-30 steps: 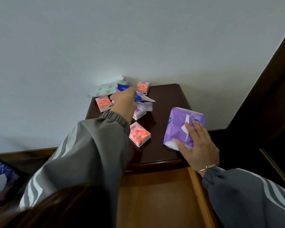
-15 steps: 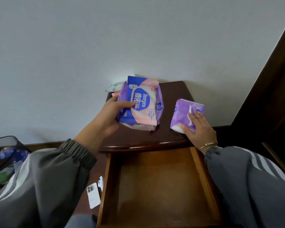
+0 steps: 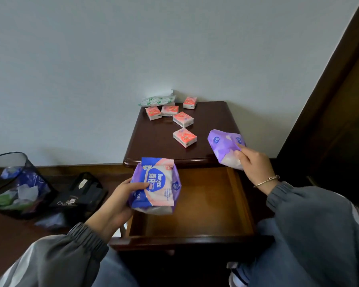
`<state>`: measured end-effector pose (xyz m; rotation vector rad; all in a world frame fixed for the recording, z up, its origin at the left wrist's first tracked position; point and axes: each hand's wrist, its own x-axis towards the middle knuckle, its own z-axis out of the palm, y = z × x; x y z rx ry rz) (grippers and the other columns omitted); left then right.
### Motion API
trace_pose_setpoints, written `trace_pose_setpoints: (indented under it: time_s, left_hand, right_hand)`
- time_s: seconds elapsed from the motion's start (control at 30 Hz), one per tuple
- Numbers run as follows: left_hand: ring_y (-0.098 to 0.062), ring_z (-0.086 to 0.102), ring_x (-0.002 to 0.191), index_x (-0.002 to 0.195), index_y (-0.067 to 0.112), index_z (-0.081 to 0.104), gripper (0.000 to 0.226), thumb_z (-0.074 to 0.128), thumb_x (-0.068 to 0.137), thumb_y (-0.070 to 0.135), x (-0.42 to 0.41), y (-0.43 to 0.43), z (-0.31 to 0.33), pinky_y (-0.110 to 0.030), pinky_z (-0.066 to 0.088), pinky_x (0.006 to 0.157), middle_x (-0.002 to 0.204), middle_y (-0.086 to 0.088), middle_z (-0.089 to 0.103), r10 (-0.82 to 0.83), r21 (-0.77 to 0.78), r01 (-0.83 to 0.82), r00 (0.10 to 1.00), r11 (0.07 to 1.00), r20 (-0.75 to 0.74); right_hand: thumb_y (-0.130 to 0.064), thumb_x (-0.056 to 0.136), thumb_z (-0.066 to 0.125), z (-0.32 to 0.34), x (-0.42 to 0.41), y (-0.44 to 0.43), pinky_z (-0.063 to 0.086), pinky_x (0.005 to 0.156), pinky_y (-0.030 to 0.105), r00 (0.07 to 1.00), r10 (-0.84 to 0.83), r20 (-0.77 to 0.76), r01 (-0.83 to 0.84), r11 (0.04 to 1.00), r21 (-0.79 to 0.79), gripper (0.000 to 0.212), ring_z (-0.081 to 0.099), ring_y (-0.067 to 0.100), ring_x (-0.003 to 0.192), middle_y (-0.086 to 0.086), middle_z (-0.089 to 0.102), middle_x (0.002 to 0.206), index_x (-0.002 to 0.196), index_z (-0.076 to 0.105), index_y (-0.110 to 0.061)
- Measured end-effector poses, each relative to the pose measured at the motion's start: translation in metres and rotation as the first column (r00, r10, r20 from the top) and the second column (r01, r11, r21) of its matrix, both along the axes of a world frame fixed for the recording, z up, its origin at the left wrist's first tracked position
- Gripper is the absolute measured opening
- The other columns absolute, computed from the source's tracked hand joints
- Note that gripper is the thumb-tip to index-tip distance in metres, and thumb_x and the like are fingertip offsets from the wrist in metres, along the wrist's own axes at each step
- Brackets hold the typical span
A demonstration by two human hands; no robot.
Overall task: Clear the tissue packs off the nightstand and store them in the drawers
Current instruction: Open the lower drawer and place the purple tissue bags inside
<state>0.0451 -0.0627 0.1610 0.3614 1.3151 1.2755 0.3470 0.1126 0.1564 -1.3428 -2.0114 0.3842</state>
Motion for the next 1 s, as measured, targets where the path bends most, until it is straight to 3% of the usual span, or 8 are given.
trace_pose_setpoints:
  time_s: [0.13, 0.23, 0.4, 0.5, 0.67, 0.87, 0.93, 1.0]
  left_hand:
    - [-0.030, 0.073, 0.085, 0.123, 0.000, 0.056, 0.066, 0.075, 0.060, 0.008, 0.002, -0.005, -0.014, -0.039, 0.061, 0.067, 0.108, -0.018, 0.072, 0.039, -0.024, -0.038, 0.997, 0.999, 0.064]
    - [-0.033, 0.069, 0.099, 0.129, 0.002, 0.053, 0.076, 0.078, 0.057, 0.010, 0.006, -0.005, -0.021, -0.046, 0.056, 0.086, 0.113, -0.017, 0.070, 0.036, -0.049, -0.033, 0.997, 0.998, 0.071]
    - [-0.033, 0.071, 0.093, 0.126, 0.004, 0.054, 0.072, 0.078, 0.058, 0.008, 0.016, -0.005, -0.026, -0.042, 0.060, 0.068, 0.110, -0.017, 0.072, 0.031, -0.078, -0.025, 0.997, 0.997, 0.074]
    - [-0.033, 0.072, 0.090, 0.124, 0.004, 0.055, 0.068, 0.078, 0.060, 0.008, 0.013, -0.008, -0.029, -0.040, 0.059, 0.063, 0.108, -0.017, 0.072, 0.033, -0.066, -0.028, 0.997, 0.997, 0.065]
    - [-0.034, 0.071, 0.092, 0.126, 0.003, 0.054, 0.069, 0.078, 0.062, 0.006, 0.010, -0.011, -0.037, -0.042, 0.059, 0.065, 0.109, -0.018, 0.072, 0.038, -0.064, -0.034, 0.997, 0.997, 0.060]
    - [-0.034, 0.071, 0.096, 0.126, 0.008, 0.053, 0.072, 0.083, 0.060, 0.007, 0.023, -0.005, -0.043, -0.044, 0.059, 0.069, 0.110, -0.016, 0.072, 0.019, -0.063, -0.013, 0.995, 0.998, 0.096]
    - [-0.033, 0.071, 0.096, 0.125, 0.008, 0.053, 0.068, 0.082, 0.064, 0.007, 0.028, -0.005, -0.044, -0.042, 0.059, 0.067, 0.111, -0.016, 0.071, -0.020, -0.039, 0.025, 0.992, 0.999, 0.124]
    - [-0.034, 0.071, 0.097, 0.126, 0.007, 0.053, 0.067, 0.081, 0.065, 0.006, 0.036, -0.001, -0.044, -0.043, 0.059, 0.067, 0.112, -0.017, 0.071, -0.038, -0.017, 0.041, 0.989, 0.999, 0.145]
  right_hand:
    - [-0.023, 0.090, 0.059, 0.003, 0.020, -0.072, 0.051, 0.087, 0.036, 0.982, 0.189, 0.026, -0.184, 0.974, -0.135, 0.030, 0.065, 0.023, 0.105, 0.007, 0.069, 0.115, 0.120, 0.064, -0.020]
    - [-0.030, 0.093, 0.052, -0.019, 0.017, -0.101, 0.046, 0.095, 0.034, 0.942, 0.281, 0.184, -0.229, 0.938, -0.260, 0.031, 0.059, 0.019, 0.115, -0.002, 0.063, 0.127, 0.122, 0.062, -0.025]
    - [-0.040, 0.100, 0.029, -0.050, 0.000, -0.092, 0.024, 0.109, 0.041, 0.654, 0.457, 0.603, -0.077, 0.833, -0.548, 0.042, 0.045, 0.022, 0.126, 0.004, 0.054, 0.133, 0.122, 0.056, -0.016]
    - [-0.047, 0.098, 0.022, -0.054, -0.006, -0.084, 0.000, 0.112, 0.058, 0.507, 0.532, 0.678, -0.028, 0.797, -0.604, 0.049, 0.036, 0.020, 0.133, 0.000, 0.048, 0.138, 0.129, 0.052, -0.023]
    - [-0.050, 0.094, 0.036, -0.064, -0.012, -0.077, 0.003, 0.113, 0.055, 0.434, 0.545, 0.717, 0.030, 0.787, -0.616, 0.056, 0.036, 0.023, 0.134, 0.005, 0.045, 0.142, 0.138, 0.038, -0.016]
    - [-0.054, 0.095, 0.022, -0.046, -0.027, -0.070, 0.001, 0.113, 0.054, 0.510, 0.488, 0.709, 0.107, 0.781, -0.615, 0.055, 0.042, 0.025, 0.129, 0.004, 0.057, 0.130, 0.122, 0.058, -0.020]
    - [-0.056, 0.095, 0.025, -0.037, -0.030, -0.073, 0.017, 0.113, 0.048, 0.662, 0.415, 0.624, 0.047, 0.809, -0.587, 0.055, 0.047, 0.023, 0.126, 0.003, 0.057, 0.131, 0.123, 0.057, -0.021]
    - [-0.058, 0.092, 0.036, -0.030, -0.034, -0.081, 0.041, 0.102, 0.039, 0.920, 0.318, 0.231, -0.084, 0.734, -0.674, 0.054, 0.057, 0.020, 0.114, 0.004, 0.062, 0.124, 0.120, 0.059, -0.018]
